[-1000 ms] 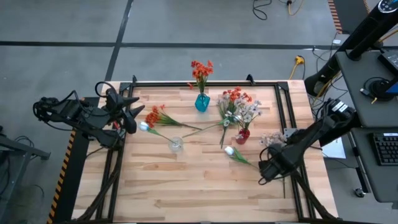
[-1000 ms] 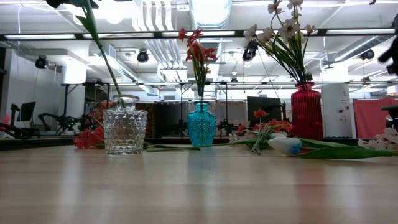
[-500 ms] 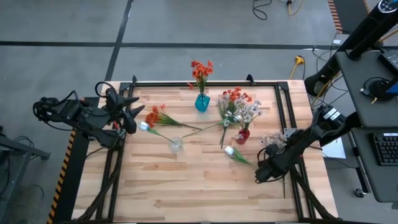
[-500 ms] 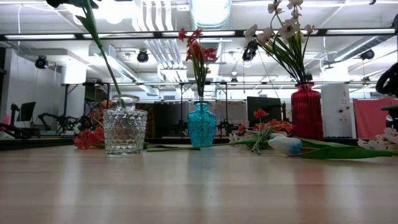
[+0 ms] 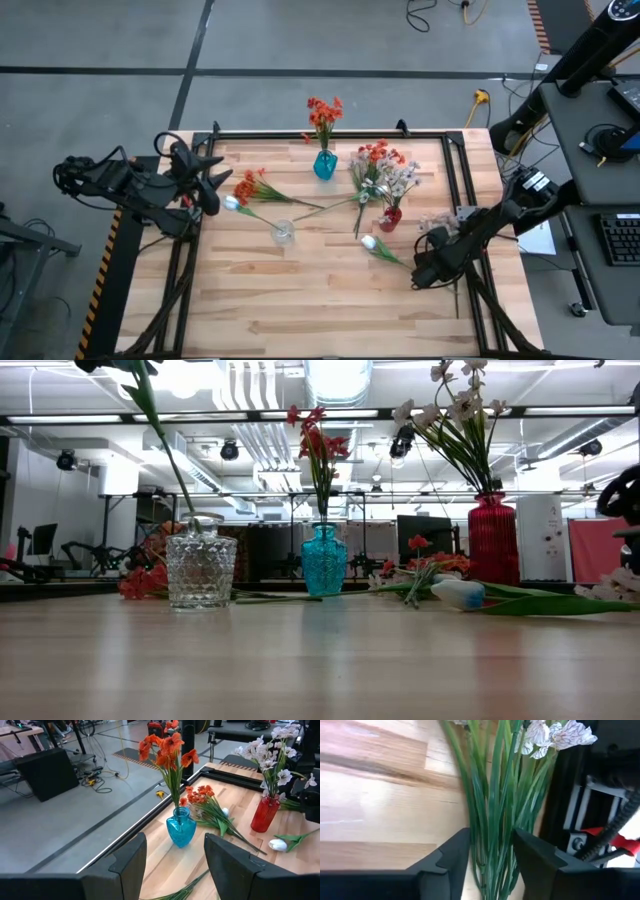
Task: Sort flowers into vase by color
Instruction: Put the bottom white flowers into the red vase
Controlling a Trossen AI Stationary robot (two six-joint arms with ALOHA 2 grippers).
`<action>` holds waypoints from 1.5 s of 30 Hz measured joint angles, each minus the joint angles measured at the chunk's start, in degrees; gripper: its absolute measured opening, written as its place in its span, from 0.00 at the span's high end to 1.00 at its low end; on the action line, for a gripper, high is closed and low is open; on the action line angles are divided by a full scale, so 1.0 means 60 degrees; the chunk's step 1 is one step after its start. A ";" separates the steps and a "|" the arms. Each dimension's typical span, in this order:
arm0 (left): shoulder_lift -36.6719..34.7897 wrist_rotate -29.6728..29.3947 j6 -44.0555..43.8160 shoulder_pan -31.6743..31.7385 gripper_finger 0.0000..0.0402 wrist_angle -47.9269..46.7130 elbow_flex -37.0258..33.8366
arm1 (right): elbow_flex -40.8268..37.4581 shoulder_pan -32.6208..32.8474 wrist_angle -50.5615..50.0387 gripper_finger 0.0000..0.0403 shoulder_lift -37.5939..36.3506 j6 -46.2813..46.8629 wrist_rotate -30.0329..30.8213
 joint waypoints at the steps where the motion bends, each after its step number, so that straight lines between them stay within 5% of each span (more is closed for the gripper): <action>1: 0.0017 0.0000 0.0000 0.0000 0.55 -0.0004 0.0000 | -0.0061 0.0000 0.0075 0.67 0.0000 -0.0059 0.0009; 10: 0.0015 0.0007 0.0000 0.0000 0.55 -0.0007 0.0000 | 0.0301 0.0007 0.0241 0.90 -0.0136 -0.0304 0.0509; 17: 0.0017 0.0007 0.0000 0.0000 0.55 -0.0007 0.0000 | 0.0747 0.0000 0.0354 0.93 -0.0229 -0.0528 0.1033; 33: 0.0013 0.0007 0.0000 0.0000 0.55 -0.0007 0.0000 | 0.0841 0.0000 0.0058 0.54 -0.0853 -0.0575 0.1047; 45: 0.0002 0.0007 0.0000 0.0001 0.55 -0.0004 0.0000 | 0.0751 0.0620 0.0103 0.38 -0.2219 -0.0365 0.0668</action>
